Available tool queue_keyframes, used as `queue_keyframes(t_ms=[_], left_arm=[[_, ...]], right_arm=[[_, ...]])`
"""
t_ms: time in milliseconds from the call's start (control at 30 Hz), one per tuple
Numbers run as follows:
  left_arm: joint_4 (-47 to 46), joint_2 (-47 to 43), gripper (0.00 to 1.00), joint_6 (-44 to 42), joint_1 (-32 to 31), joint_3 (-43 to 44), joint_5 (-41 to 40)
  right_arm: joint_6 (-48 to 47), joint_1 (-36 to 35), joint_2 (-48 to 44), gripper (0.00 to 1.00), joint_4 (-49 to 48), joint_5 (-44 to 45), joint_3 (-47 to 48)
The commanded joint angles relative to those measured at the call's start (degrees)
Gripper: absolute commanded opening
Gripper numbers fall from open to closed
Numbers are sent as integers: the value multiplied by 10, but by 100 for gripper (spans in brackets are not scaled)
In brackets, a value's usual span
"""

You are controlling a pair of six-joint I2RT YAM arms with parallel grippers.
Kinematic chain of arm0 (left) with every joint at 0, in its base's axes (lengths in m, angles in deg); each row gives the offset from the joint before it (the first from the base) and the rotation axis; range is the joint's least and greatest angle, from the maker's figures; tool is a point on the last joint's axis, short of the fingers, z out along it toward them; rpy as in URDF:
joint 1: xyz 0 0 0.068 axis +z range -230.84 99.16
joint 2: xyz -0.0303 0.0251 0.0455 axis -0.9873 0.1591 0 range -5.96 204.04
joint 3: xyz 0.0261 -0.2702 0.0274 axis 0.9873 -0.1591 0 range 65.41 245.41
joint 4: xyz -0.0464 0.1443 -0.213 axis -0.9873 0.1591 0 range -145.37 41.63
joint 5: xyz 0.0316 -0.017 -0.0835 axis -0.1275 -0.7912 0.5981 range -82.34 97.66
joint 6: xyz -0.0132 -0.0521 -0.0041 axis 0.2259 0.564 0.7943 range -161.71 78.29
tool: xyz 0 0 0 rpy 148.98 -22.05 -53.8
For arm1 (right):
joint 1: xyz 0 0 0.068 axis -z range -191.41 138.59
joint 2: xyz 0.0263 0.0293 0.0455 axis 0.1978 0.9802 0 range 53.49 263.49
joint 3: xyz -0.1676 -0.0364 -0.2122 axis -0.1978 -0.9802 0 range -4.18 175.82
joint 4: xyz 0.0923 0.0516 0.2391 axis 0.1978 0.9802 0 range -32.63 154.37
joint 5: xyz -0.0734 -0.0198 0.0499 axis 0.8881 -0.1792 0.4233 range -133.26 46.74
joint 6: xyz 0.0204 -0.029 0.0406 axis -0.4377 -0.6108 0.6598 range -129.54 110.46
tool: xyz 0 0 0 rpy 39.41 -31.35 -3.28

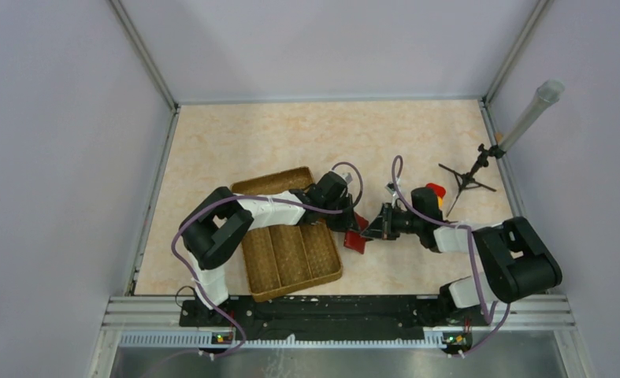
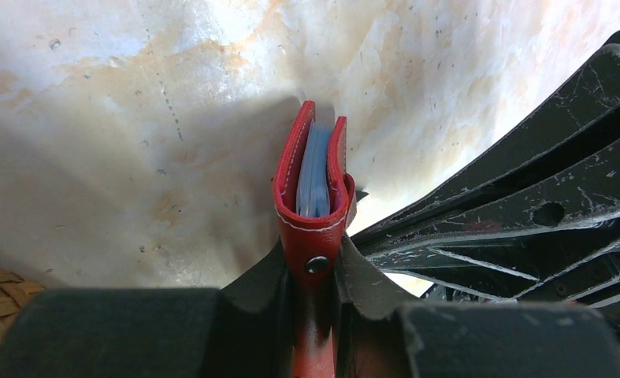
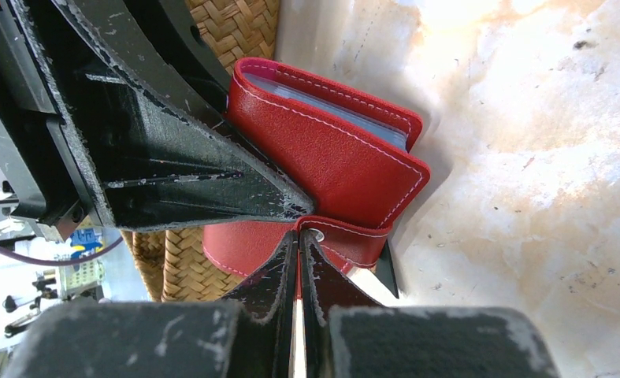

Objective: Put the credit cards into the card holder
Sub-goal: Close the card holder at the center of the board.

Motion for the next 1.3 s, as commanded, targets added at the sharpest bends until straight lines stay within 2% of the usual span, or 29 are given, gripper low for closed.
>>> queue_keyframes(t_ms=[0, 833, 1267], left_arm=[[15, 9, 5, -15, -5, 12, 4], [10, 15, 0, -19, -5, 10, 15], [-8, 16, 0, -22, -5, 6, 31]], right_arm=[[-12, -11, 22, 0, -37, 52, -6], [6, 5, 70, 0, -32, 138, -15], [13, 6, 92, 0, -47, 131, -2]])
